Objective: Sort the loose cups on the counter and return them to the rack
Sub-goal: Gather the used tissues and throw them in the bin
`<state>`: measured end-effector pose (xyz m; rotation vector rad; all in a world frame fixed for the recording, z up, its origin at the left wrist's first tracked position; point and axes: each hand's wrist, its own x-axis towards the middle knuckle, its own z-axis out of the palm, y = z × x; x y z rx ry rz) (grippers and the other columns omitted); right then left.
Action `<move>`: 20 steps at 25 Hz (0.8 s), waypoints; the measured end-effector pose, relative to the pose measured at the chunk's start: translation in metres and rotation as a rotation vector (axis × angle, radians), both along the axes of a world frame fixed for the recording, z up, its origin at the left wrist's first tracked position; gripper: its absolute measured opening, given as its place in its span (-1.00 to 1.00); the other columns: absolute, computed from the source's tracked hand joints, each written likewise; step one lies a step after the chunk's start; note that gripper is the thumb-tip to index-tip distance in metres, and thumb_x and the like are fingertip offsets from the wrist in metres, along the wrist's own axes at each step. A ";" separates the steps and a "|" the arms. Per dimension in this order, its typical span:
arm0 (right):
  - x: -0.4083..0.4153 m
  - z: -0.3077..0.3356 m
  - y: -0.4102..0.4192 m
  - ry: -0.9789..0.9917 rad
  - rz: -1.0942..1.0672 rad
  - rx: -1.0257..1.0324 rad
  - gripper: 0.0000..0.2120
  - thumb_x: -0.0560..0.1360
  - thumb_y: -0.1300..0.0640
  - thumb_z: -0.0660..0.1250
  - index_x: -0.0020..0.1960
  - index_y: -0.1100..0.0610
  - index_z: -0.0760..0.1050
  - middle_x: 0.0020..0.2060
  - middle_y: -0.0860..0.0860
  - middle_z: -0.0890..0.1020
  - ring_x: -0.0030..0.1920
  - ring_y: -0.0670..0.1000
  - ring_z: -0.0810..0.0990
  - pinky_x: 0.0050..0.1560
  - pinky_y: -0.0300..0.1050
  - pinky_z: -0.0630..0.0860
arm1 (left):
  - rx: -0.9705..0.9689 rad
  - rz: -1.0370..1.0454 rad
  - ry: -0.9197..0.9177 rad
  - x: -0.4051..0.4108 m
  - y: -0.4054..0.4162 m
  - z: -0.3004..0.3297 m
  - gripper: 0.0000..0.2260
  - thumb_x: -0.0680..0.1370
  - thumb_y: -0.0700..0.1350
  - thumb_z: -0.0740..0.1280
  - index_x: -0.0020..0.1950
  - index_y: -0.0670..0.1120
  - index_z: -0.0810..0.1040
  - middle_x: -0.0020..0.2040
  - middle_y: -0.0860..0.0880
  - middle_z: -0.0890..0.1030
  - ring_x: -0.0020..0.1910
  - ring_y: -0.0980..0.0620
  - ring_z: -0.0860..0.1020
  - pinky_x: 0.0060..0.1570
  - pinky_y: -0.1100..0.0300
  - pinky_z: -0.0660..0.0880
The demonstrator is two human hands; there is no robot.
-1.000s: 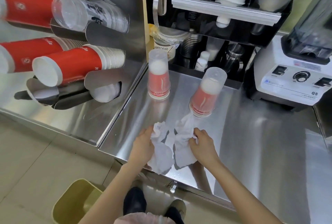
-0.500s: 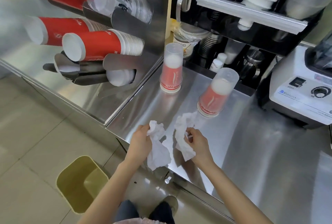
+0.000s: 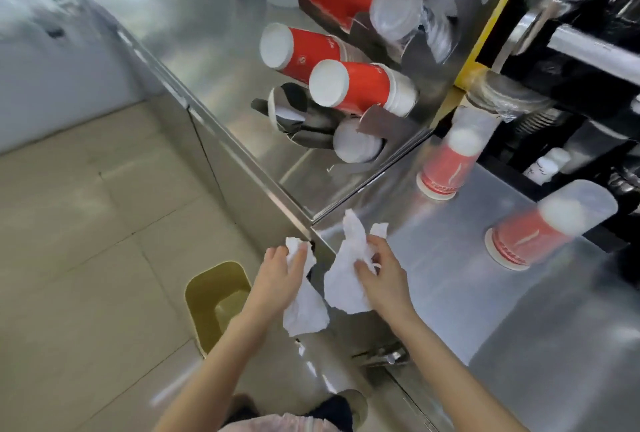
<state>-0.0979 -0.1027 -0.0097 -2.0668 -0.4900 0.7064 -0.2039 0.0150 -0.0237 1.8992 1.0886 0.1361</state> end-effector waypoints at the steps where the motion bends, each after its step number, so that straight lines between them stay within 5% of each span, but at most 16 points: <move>1: -0.011 0.000 0.012 -0.016 0.030 0.010 -0.71 0.54 0.17 0.16 0.25 0.00 0.34 0.11 0.01 0.50 0.06 -0.01 0.46 0.05 -0.17 0.41 | -0.024 0.050 0.003 -0.016 0.008 -0.001 -0.63 0.58 0.11 -0.02 0.06 -0.14 0.40 -0.03 -0.01 0.34 -0.01 -0.02 0.37 0.02 0.18 0.24; 3: -0.031 -0.003 0.031 -0.035 0.067 0.018 -0.70 0.54 0.24 0.13 0.25 0.07 0.39 0.19 0.07 0.49 0.12 0.01 0.45 0.09 -0.20 0.36 | -0.068 0.128 -0.012 -0.045 0.022 -0.003 -0.74 0.60 0.03 -0.04 -0.01 -0.08 0.36 -0.07 0.01 0.32 -0.04 0.01 0.33 -0.01 0.25 0.23; 6: -0.065 -0.008 0.060 0.026 0.100 0.006 -0.75 0.55 0.21 0.14 0.20 0.09 0.42 0.20 0.14 0.48 0.04 -0.03 0.43 0.07 -0.17 0.40 | -0.051 0.184 -0.017 -0.090 0.044 -0.008 -0.73 0.60 -0.12 -0.01 -0.29 -0.10 0.24 -0.23 -0.02 0.28 -0.22 0.01 0.29 -0.34 0.29 0.20; 8: -0.090 -0.012 0.076 0.065 0.117 -0.012 -0.79 0.55 0.18 0.15 0.16 0.08 0.42 0.19 0.15 0.47 0.00 -0.02 0.44 0.09 -0.13 0.45 | -0.040 0.238 -0.035 -0.117 0.056 -0.011 -0.73 0.59 -0.18 0.02 -0.32 -0.09 0.21 -0.16 -0.07 0.30 -0.29 0.06 0.28 -0.34 0.25 0.17; 11: -0.130 -0.016 0.095 0.103 0.142 -0.021 -0.86 0.54 0.15 0.15 0.06 0.05 0.44 0.17 0.11 0.46 -0.01 -0.03 0.45 0.08 -0.11 0.46 | 0.018 0.280 -0.072 -0.153 0.074 -0.014 -0.83 0.55 -0.30 0.07 -0.24 -0.13 0.25 -0.03 -0.10 0.27 -0.24 0.03 0.28 -0.32 0.30 0.25; 14: -0.161 -0.020 0.110 0.120 0.119 -0.034 -0.78 0.54 0.01 0.14 -0.04 0.11 0.47 0.06 0.07 0.46 -0.04 -0.03 0.43 0.01 -0.16 0.31 | 0.025 0.301 -0.130 -0.184 0.088 -0.017 -0.84 0.50 -0.36 0.09 -0.04 -0.17 0.38 0.02 -0.12 0.30 -0.16 0.08 0.31 -0.26 0.59 0.31; 16: -0.174 -0.022 0.119 0.108 0.119 -0.071 -0.77 0.52 -0.01 0.19 -0.07 0.15 0.46 0.03 0.06 0.46 -0.05 -0.01 0.42 0.00 -0.17 0.29 | -0.001 0.307 -0.137 -0.201 0.093 -0.018 -0.79 0.49 -0.37 0.11 0.09 -0.23 0.40 0.04 -0.10 0.30 -0.15 0.21 0.34 -0.26 0.56 0.32; 20: -0.184 -0.028 0.126 0.084 0.151 -0.105 -0.79 0.47 0.13 0.29 0.07 0.10 0.34 0.07 0.06 0.49 -0.01 0.02 0.45 -0.13 -0.15 0.37 | -0.017 0.321 -0.132 -0.214 0.095 -0.026 -0.65 0.49 -0.34 0.15 0.27 -0.17 0.32 0.14 -0.07 0.32 0.00 0.10 0.28 -0.11 0.42 0.23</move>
